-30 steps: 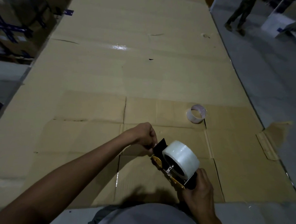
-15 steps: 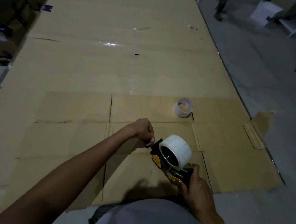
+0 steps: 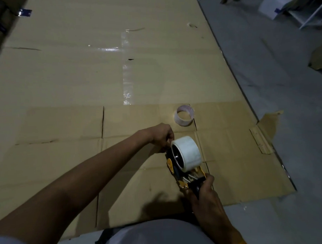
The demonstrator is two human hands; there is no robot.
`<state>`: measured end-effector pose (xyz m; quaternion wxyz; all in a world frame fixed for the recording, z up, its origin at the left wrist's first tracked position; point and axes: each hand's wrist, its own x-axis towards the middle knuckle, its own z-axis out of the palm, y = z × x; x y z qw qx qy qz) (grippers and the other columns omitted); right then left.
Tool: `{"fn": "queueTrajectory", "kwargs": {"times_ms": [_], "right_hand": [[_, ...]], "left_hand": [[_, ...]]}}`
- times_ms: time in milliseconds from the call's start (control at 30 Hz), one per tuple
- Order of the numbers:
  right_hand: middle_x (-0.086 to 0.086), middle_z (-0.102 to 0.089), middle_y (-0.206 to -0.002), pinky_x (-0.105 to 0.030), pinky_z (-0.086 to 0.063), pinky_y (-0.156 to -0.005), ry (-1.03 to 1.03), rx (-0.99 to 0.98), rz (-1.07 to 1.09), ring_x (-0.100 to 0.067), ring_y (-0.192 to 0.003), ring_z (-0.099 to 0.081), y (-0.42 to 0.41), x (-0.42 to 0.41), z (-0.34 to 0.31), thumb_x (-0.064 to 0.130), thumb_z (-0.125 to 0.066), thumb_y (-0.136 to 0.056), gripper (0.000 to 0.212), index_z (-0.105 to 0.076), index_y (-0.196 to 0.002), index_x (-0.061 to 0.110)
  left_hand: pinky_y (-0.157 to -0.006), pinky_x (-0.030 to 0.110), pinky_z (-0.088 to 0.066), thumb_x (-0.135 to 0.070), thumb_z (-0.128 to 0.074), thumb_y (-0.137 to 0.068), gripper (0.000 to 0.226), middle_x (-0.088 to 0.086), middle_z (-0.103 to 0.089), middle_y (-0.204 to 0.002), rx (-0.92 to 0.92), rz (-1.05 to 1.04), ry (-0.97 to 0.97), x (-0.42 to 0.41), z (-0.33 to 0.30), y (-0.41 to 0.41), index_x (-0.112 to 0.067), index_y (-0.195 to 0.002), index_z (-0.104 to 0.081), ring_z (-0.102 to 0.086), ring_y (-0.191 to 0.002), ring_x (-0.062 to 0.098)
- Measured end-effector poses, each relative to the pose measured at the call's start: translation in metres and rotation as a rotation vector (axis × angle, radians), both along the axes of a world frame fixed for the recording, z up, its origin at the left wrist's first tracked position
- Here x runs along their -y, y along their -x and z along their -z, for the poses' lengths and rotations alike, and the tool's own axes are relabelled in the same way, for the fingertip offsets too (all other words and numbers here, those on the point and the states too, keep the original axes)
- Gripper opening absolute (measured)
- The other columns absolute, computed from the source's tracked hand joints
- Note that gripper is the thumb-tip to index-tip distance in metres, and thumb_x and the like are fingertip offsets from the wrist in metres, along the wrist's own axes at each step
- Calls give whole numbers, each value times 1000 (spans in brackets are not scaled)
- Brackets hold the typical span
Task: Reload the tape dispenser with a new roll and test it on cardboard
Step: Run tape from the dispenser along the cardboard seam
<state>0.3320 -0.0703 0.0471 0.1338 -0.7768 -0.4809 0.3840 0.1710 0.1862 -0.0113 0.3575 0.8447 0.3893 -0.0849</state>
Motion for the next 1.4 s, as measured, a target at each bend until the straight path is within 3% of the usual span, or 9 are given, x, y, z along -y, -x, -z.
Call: {"fn": "queueTrajectory", "kwargs": {"times_ms": [133, 333, 433, 533, 733, 867, 1000, 1133, 1400], "right_hand": [[-8, -74, -115, -45, -62, -78, -7, 31, -4, -27, -96, -74, 3, -7, 1, 22, -63, -102, 44, -26, -127, 24], [-14, -74, -117, -41, -62, -82, 1, 73, 3, -29, -102, -74, 9, -12, 1, 20, -65, -101, 55, -26, -140, 14], [-7, -75, -119, -45, -59, -90, 16, 29, -9, -25, -104, -73, 11, -14, -1, 24, -64, -101, 76, -10, -155, 21], [-3, -74, -122, -34, -51, -86, 64, 23, -76, -23, -105, -71, 14, -18, -7, 30, -63, -102, 95, 10, -163, 28], [-8, -76, -112, -31, -42, -74, 97, 148, -169, -24, -96, -71, 22, -20, -15, 43, -53, -106, 102, 35, -156, 37], [-7, -76, -114, -33, -43, -73, 62, 211, -217, -26, -98, -72, 28, -20, -23, 46, -51, -106, 101, 38, -154, 36], [-6, -75, -117, -31, -39, -72, 62, 236, -210, -26, -100, -71, 34, -15, -28, 44, -52, -106, 101, 34, -157, 30], [-7, -74, -116, -32, -41, -73, 78, 224, -170, -25, -98, -70, 34, -7, -26, 42, -52, -106, 103, 38, -154, 32], [-4, -73, -121, -38, -52, -80, 78, 188, -168, -26, -99, -71, 27, 14, -28, 42, -52, -105, 102, 38, -153, 36]], "left_hand": [[-80, 40, -59, -12, -86, -72, 23, 11, -79, -94, -7, 0, -28, -4, 4, -3, -7, -94, -80, -72, -85, 27], [-67, 28, -43, -5, -83, -72, 34, 12, -73, -101, 51, -12, -50, -7, 6, -1, -7, -103, -68, -57, -81, 21], [-73, 37, -51, -8, -81, -70, 29, 12, -71, -98, 42, -22, -67, -11, 10, 3, -12, -93, -62, -60, -82, 26], [-75, 39, -50, -9, -82, -72, 33, 11, -67, -98, 52, -17, -74, -11, 17, 4, -5, -100, -65, -59, -84, 27], [-78, 43, -53, -14, -86, -74, 39, 11, -63, -101, 79, -26, -119, -8, 29, 7, -6, -104, -63, -59, -85, 28], [-77, 43, -54, -16, -90, -66, 48, 11, -61, -101, 76, -41, -131, -6, 35, 5, -5, -104, -63, -62, -88, 33], [-72, 38, -47, -15, -87, -74, 37, 8, -54, -94, 98, -45, -159, -5, 40, 4, -4, -99, -62, -56, -81, 31], [-68, 32, -40, -12, -84, -74, 36, 5, -53, -95, 84, -41, -162, -6, 42, 2, -18, -91, -53, -54, -80, 29], [-74, 45, -61, -29, -90, -58, 47, 8, -59, -94, -49, -66, -92, -9, 37, -7, -18, -87, -54, -66, -86, 37]]}}
